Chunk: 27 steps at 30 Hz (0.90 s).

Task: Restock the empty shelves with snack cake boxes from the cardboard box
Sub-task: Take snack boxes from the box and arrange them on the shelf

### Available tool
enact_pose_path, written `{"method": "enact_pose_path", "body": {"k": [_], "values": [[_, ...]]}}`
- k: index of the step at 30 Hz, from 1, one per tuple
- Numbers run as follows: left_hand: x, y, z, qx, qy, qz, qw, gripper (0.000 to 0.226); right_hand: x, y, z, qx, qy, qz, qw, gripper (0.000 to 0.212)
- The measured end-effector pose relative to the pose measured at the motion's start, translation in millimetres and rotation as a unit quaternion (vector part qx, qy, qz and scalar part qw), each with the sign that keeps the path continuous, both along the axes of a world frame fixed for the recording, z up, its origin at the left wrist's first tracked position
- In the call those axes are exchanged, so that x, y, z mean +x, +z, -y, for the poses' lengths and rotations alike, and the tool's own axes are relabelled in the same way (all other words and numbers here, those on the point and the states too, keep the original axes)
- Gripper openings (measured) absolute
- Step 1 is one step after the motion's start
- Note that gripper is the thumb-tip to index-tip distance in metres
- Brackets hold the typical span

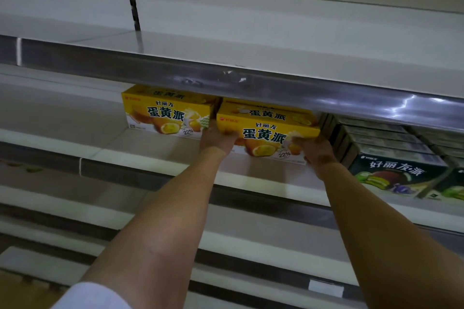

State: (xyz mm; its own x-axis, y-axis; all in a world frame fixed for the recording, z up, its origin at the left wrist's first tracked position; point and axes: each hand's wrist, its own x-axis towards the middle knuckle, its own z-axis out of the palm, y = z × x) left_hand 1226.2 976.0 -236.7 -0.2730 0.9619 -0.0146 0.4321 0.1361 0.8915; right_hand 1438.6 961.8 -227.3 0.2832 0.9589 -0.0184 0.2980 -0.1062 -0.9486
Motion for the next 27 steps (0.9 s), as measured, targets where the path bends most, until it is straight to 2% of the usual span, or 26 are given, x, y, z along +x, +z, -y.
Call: {"method": "enact_pose_path", "body": {"k": [7, 10, 12, 16, 18, 21, 24, 27], "values": [[11.9, -5.6, -10.3, 0.013, 0.032, 0.027, 0.999, 0.07, 1.4, 4.7, -7.4, 0.025, 0.04, -0.031, 0.998, 0.024], [17.8, -6.5, -12.4, 0.03, 0.046, 0.064, 0.996, 0.074, 2.9, -0.7, -14.7, 0.044, 0.044, -0.032, 0.998, 0.019], [18.5, -9.0, -11.8, 0.048, 0.057, 0.084, 0.994, 0.067, 4.1, -11.8, -21.8, 0.059, 0.042, -0.024, 0.997, 0.014], [11.5, -14.6, -9.8, 0.079, 0.129, 0.059, 0.987, 0.047, 4.4, -24.1, -29.4, 0.065, 0.001, -0.021, 0.998, 0.046], [8.8, -16.4, -9.7, 0.095, 0.151, 0.043, 0.983, 0.041, 5.4, -27.2, -34.1, 0.06, -0.005, -0.028, 0.998, 0.052], [17.2, -15.7, -8.7, 0.094, 0.124, 0.034, 0.987, 0.032, 7.2, -30.2, -39.6, 0.053, -0.018, -0.028, 0.998, 0.061], [23.6, -14.2, -9.8, 0.084, 0.115, 0.078, 0.987, 0.036, 6.7, -31.4, -43.9, 0.043, -0.032, -0.024, 0.998, 0.065], [19.1, -13.9, -9.7, 0.086, 0.114, 0.077, 0.987, 0.03, 4.7, -28.5, -41.9, 0.025, -0.039, 0.012, 0.999, 0.069]]}}
